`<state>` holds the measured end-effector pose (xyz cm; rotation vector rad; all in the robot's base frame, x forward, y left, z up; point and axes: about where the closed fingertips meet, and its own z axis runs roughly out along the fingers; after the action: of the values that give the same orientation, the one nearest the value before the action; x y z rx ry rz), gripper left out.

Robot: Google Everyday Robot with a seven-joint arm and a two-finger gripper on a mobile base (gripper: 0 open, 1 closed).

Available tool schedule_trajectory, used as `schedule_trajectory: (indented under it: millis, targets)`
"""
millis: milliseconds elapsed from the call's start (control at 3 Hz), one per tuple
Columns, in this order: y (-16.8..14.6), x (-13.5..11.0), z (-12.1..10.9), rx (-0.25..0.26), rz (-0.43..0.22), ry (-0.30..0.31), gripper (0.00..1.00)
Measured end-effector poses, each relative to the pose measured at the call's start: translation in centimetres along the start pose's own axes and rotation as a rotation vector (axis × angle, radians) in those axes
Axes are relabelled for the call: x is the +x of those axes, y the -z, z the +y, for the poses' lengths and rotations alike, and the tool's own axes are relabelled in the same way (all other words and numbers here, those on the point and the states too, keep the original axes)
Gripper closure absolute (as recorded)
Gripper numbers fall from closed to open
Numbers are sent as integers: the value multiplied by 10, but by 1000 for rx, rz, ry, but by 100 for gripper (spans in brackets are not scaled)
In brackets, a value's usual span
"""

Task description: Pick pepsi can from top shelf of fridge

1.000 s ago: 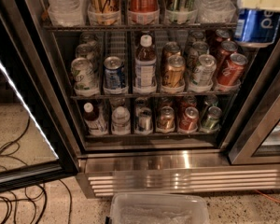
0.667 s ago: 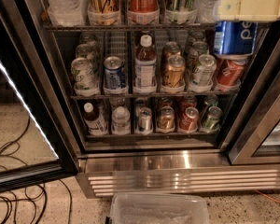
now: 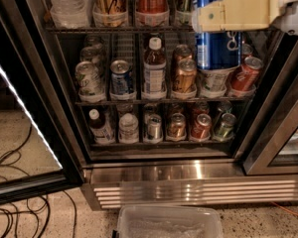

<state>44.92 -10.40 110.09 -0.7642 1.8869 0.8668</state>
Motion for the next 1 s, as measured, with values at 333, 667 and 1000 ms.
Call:
schedule_trajectory:
  millis: [333, 667, 1000]
  targets:
    - [0, 0, 1, -1, 2, 2, 100]
    - [-12, 8, 14, -36, 47, 20, 100]
    - [-39, 32, 48, -155, 142, 19, 100]
